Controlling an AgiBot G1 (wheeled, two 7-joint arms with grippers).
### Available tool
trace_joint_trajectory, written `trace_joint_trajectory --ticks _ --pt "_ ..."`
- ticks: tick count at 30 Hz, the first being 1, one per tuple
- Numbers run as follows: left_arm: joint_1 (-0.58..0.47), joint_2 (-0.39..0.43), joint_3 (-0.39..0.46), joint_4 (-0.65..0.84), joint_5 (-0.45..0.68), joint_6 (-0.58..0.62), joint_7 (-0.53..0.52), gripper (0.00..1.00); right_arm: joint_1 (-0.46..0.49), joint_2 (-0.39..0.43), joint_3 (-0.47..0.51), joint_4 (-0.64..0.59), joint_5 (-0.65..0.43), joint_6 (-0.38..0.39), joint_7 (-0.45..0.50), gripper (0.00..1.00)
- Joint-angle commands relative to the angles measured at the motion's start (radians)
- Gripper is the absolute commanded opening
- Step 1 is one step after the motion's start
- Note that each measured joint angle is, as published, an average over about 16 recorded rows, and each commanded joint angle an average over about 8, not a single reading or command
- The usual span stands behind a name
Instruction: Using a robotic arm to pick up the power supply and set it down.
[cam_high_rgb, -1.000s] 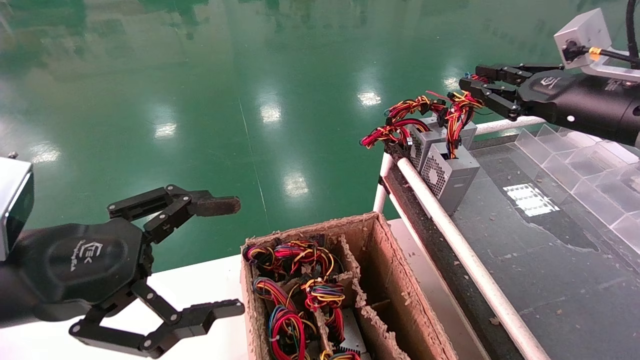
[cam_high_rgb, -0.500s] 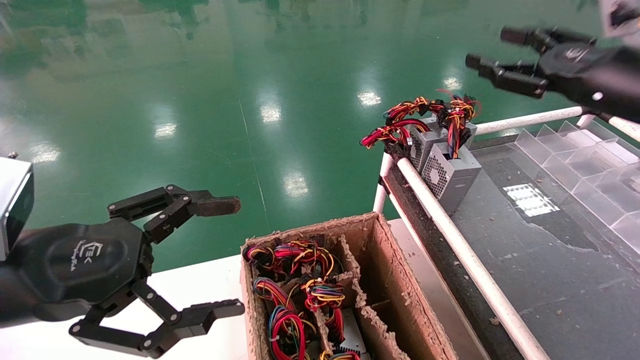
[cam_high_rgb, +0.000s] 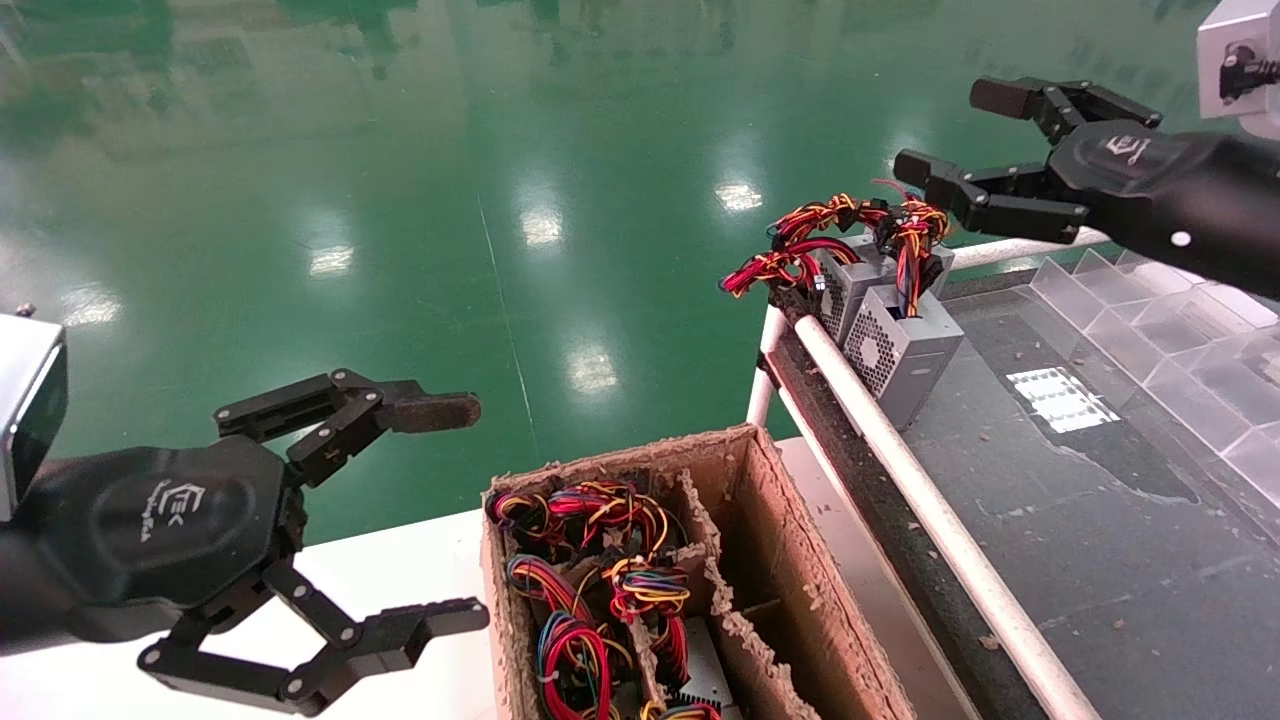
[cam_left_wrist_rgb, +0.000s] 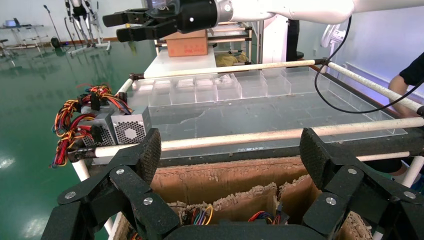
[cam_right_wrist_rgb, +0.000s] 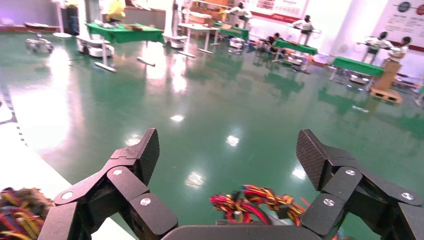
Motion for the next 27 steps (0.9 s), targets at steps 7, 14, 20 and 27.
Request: trace_joint_trajectory --ticks 7,14,20,27 --pt "0.000 0.000 0.000 0.000 0.000 0.000 0.000 1.00 -0.104 0.040 0.051 0.171 0.016 -0.021 0.069 1.00" --pt "0.000 0.000 0.000 0.000 0.000 0.000 0.000 1.00 -0.195 0.075 0.096 0.321 0.029 -0.040 0.130 1.00" --pt "0.000 0.000 0.000 0.000 0.000 0.000 0.000 1.00 -0.273 0.105 0.134 0.449 0.041 -0.055 0.182 1.00" --pt "0.000 0.000 0.000 0.000 0.000 0.000 0.000 1.00 -0.363 0.139 0.178 0.598 0.055 -0.074 0.243 1.00"
